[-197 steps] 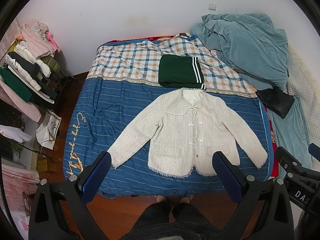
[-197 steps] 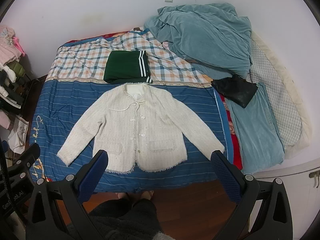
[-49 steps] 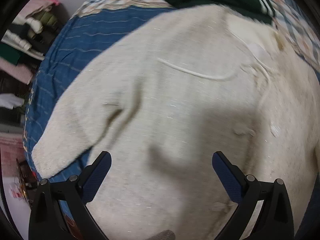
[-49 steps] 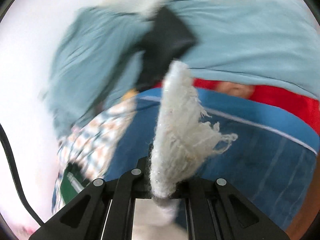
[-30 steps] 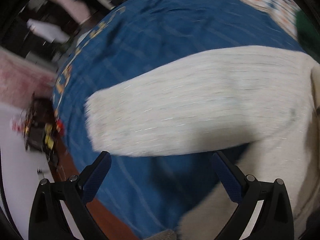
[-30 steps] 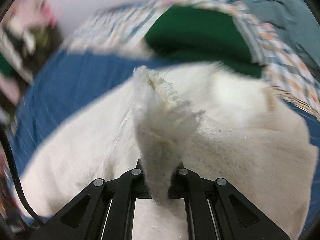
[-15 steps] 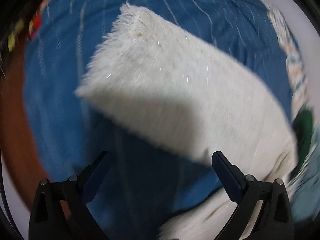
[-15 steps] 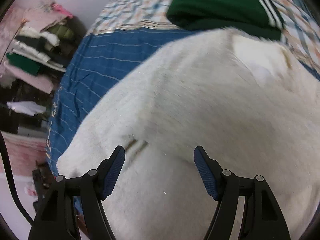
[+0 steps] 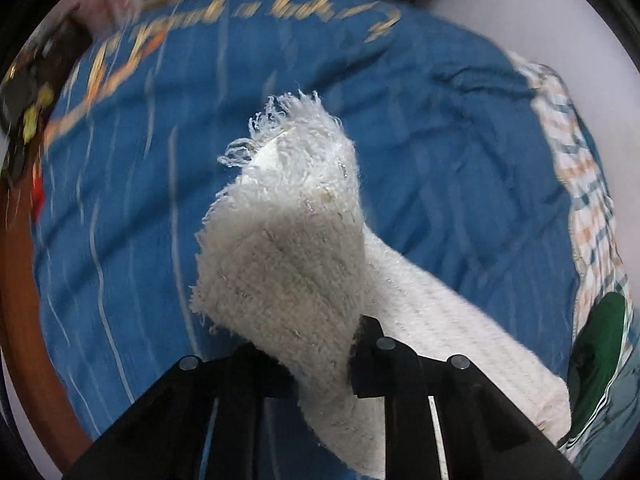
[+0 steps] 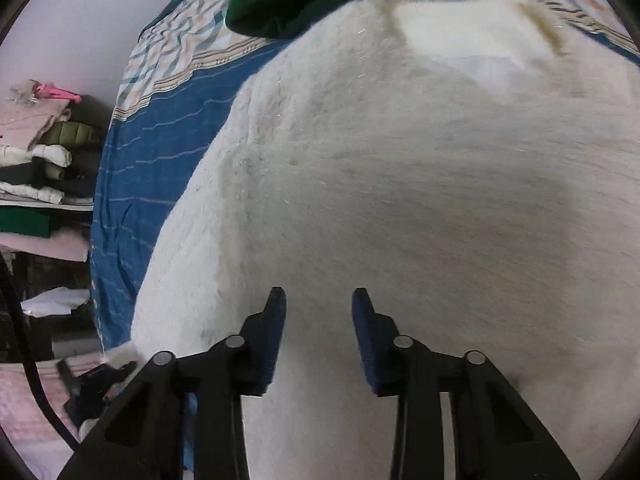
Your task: Fold large clothes
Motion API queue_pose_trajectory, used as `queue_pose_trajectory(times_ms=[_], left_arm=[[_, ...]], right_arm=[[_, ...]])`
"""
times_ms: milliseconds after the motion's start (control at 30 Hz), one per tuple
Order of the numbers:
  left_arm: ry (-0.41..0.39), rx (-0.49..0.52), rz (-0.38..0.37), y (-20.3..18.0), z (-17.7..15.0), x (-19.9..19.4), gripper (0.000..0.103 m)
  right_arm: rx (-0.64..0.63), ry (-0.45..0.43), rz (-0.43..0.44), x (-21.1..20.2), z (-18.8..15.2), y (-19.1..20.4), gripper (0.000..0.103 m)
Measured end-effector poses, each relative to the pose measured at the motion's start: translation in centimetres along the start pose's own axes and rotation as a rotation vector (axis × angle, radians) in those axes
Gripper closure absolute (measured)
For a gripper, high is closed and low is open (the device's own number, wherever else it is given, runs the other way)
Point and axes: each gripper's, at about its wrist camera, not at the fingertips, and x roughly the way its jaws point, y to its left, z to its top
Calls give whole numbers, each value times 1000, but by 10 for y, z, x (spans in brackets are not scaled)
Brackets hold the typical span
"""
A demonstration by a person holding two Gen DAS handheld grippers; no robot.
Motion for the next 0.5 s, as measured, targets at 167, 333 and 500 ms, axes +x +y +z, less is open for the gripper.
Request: queue_pose_trajectory(times_ms=[167,333,500], left_arm=[[-136,198,26,-50,-6,-43,90],[-297,431,86,-94,-24,-92,91],[-440,636,96,-147,-71,-132,91]], right_arm=[[-78,89,-153,62,9,26,68],[-211,45,-409,27,2,49,17],[-160,-43,-546,-23,-3,15,17]])
